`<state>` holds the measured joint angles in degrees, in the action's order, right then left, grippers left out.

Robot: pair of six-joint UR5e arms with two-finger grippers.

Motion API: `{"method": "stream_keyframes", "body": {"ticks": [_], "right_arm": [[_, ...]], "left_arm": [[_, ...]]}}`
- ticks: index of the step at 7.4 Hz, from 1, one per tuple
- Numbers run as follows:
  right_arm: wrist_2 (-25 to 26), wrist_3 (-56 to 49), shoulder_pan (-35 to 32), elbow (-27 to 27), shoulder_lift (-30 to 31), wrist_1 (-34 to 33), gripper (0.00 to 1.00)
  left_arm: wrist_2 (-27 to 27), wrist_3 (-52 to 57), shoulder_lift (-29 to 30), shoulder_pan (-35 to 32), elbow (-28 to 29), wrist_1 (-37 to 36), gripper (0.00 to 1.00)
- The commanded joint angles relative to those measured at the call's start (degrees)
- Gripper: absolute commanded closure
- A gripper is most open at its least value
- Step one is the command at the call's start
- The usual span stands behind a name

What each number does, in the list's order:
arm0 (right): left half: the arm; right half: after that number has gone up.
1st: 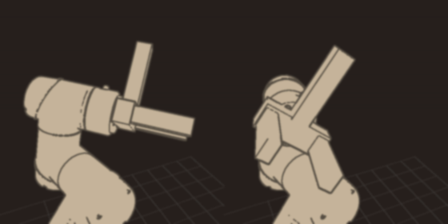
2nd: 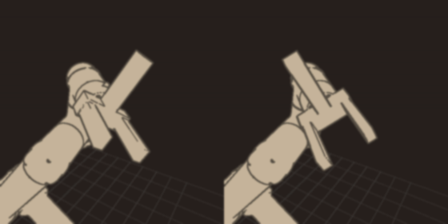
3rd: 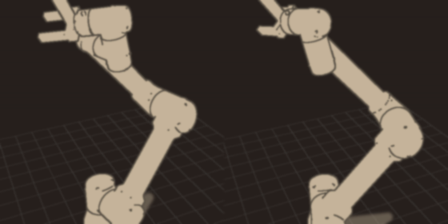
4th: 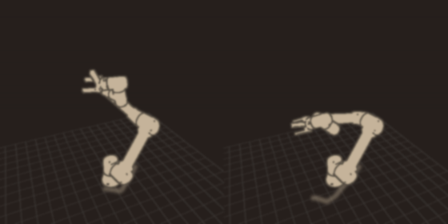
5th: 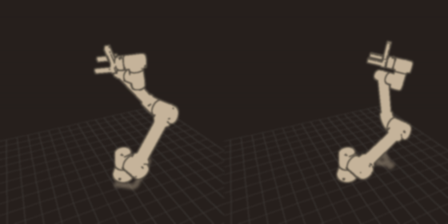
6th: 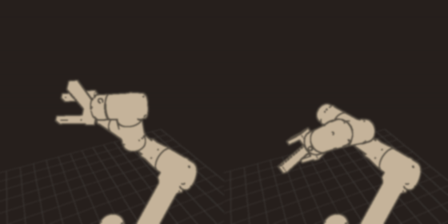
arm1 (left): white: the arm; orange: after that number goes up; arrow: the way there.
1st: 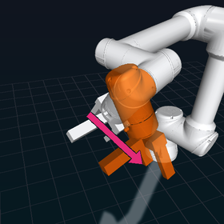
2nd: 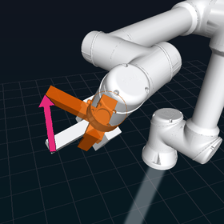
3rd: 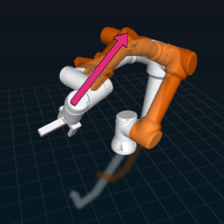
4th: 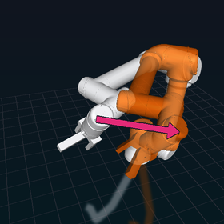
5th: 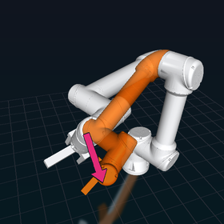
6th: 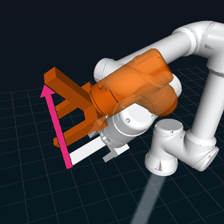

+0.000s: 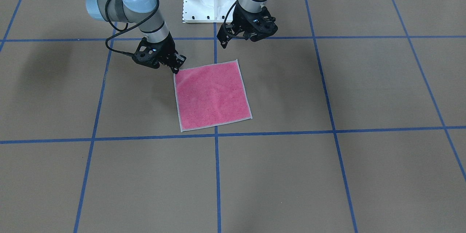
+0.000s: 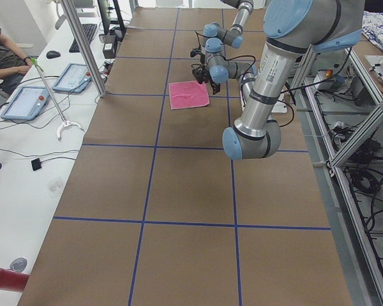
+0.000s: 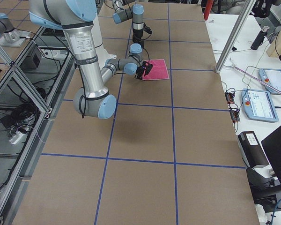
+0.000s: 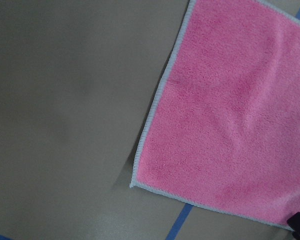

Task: Fold towel twice with both arms
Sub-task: 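Lower both grippers onto the towel's near corners and pinch them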

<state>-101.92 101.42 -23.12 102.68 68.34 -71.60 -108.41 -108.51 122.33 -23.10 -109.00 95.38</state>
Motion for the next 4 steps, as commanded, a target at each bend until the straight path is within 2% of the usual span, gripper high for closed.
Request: {"method": "stream_keyframes", "body": {"ticks": [1,2,4], "right_arm": [[-0.03,0.18,-0.09,1.29,0.3,-0.2,1.0],[0.05,0.44,-0.09,1.73,0.65,-0.2,1.0],[-0.03,0.44,0.0,3.57,1.79,-0.2,1.0]], "left_arm": [[6.23,-3.19,-0.26,2.86,0.63,-1.41,0.0],[11.15,-3.29,-0.17,5.76,1.15,-2.2,0.01],[12.52,-3.46,0.01,6.75,3.52,-2.04,0.02]]}}
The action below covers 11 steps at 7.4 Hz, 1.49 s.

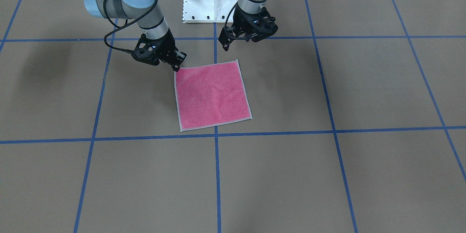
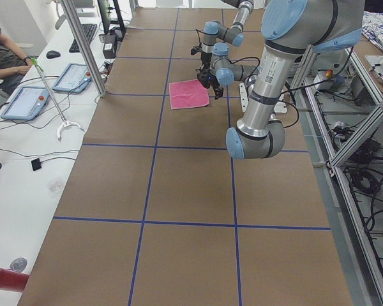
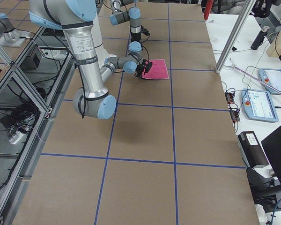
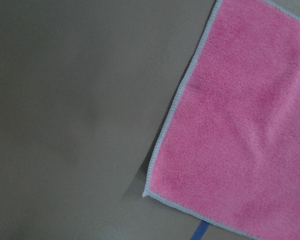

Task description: Fold towel twice with both arms

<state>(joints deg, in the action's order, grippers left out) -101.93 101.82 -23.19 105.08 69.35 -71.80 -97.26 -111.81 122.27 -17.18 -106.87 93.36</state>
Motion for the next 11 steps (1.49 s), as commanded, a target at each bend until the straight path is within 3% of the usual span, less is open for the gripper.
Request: {"method": "stream_keyframes", "body": {"ticks": [1,4,8,9,10,11], "right_arm": [[-0.2,0.13,0.16,1.7,0.88,0.0,1.0],[0.15,3.03,1.21,1.62,0.88,0.08,1.0],[0.15,3.03,1.3,1.61,0.79,0.35,1.0],[0.15,3.03,1.3,1.53,0.79,0.35,1.0],[0.15,3.03,1.3,1.53,0.79,0.35,1.0],[0.15,3.03,1.3,1.53,0.79,0.35,1.0]], "left_arm": [[1.37,-0.08,0.24,0.92,2.71,0.24,0.03],[1.55,0.36,0.51,0.83,3.16,0.33,0.12],[4.89,0.36,0.42,0.75,6.06,5.6,0.18],[4.89,0.27,0.42,0.75,6.5,5.6,0.26],[4.89,0.1,0.42,0.75,6.41,5.6,0.42],[4.89,0.1,0.42,0.75,6.41,5.6,0.51]]}}
